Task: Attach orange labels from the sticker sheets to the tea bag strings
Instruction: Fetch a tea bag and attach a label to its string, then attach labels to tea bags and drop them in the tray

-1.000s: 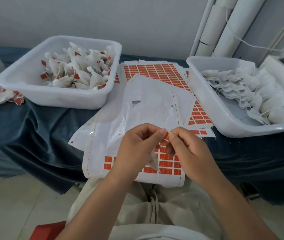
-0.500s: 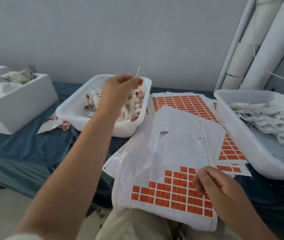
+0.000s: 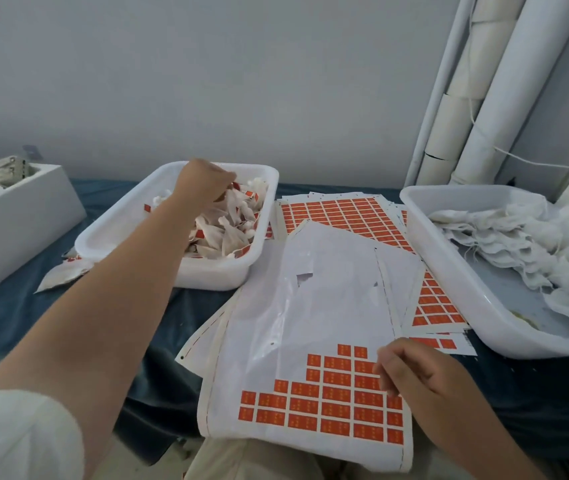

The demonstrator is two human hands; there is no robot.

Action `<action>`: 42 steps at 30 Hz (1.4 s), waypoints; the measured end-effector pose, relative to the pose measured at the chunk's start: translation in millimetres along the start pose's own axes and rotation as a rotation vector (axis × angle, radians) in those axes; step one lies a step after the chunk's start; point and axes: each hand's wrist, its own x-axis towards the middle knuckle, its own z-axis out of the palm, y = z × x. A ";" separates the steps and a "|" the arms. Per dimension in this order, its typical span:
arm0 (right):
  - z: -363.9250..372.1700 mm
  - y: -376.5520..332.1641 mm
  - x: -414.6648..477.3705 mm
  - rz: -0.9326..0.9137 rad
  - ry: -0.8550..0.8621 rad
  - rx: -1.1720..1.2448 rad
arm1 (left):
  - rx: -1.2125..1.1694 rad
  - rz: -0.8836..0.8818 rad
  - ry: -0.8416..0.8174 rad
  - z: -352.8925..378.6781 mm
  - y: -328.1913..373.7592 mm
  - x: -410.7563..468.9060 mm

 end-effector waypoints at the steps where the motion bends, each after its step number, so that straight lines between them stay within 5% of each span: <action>1: -0.8 -0.3 -0.4 -0.003 0.007 -0.002 | 0.019 0.057 0.019 -2.4 1.4 -5.3; 5: -2.7 -4.7 -1.4 0.020 0.010 0.005 | 0.015 0.251 0.123 -10.6 14.8 -40.7; 9: -5.4 -6.0 -3.0 -0.017 0.054 -0.086 | 0.031 0.453 0.046 -0.8 39.6 -123.7; 15: -48.4 -3.5 -0.7 -0.168 0.496 -0.124 | -0.078 0.423 -0.385 54.8 35.7 -263.2; 18: -104.4 5.9 19.7 -0.130 0.747 -0.222 | -0.082 0.376 -0.472 86.3 28.8 -296.8; 20: -151.6 16.2 46.1 0.058 0.652 -0.437 | -0.077 0.374 -0.530 95.1 26.6 -310.5; 24: -216.2 49.9 89.7 0.568 0.112 -1.018 | -0.170 0.356 -0.584 94.2 25.3 -320.5; 28: -215.9 71.0 102.7 0.731 0.019 -1.320 | -0.239 0.314 -0.529 91.6 25.6 -319.5; 35: -234.3 65.2 105.8 0.645 0.081 -1.283 | -0.293 0.284 -0.518 89.0 22.9 -314.6; 42: -237.0 43.9 85.3 0.263 0.228 -1.067 | -0.279 0.276 -0.524 93.5 20.1 -312.8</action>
